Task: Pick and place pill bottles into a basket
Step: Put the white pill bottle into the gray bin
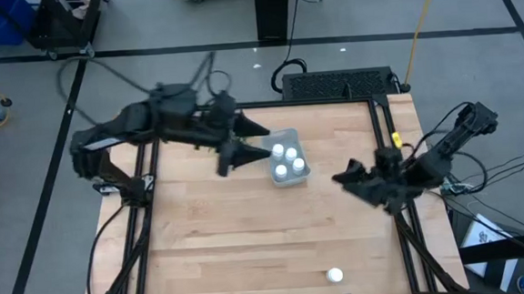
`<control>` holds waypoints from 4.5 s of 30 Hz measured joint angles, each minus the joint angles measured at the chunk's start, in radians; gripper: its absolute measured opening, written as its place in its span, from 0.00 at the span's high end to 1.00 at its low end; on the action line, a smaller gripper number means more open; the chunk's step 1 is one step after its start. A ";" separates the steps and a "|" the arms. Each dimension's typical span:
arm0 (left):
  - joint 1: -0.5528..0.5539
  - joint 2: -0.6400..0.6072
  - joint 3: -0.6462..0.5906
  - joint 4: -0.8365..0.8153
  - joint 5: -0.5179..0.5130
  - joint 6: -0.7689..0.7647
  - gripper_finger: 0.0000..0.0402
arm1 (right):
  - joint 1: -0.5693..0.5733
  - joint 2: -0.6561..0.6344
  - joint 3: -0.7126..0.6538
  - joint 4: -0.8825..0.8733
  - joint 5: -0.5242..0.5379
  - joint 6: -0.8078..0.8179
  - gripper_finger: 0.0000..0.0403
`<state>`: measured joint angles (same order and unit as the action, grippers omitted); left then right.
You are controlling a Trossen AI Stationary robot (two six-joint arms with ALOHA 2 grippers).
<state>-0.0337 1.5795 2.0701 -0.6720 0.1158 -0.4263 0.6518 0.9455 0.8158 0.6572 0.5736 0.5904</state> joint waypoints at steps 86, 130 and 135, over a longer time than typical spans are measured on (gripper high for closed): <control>-0.372 -0.127 0.000 -0.529 -0.203 0.266 0.23 | 0.122 0.880 0.658 -1.550 -0.621 1.448 0.34; -0.372 -0.128 -0.001 -0.531 -0.223 0.267 0.23 | 0.125 0.885 0.540 -1.379 -0.680 1.444 0.62; -0.373 -0.128 -0.001 -0.542 -0.223 0.268 0.25 | 0.122 0.871 0.540 -1.380 -0.633 1.451 0.60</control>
<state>-0.4064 1.4517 2.0693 -1.2145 -0.1071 -0.1581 0.7741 1.8166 1.3559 -0.7231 -0.0590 2.0417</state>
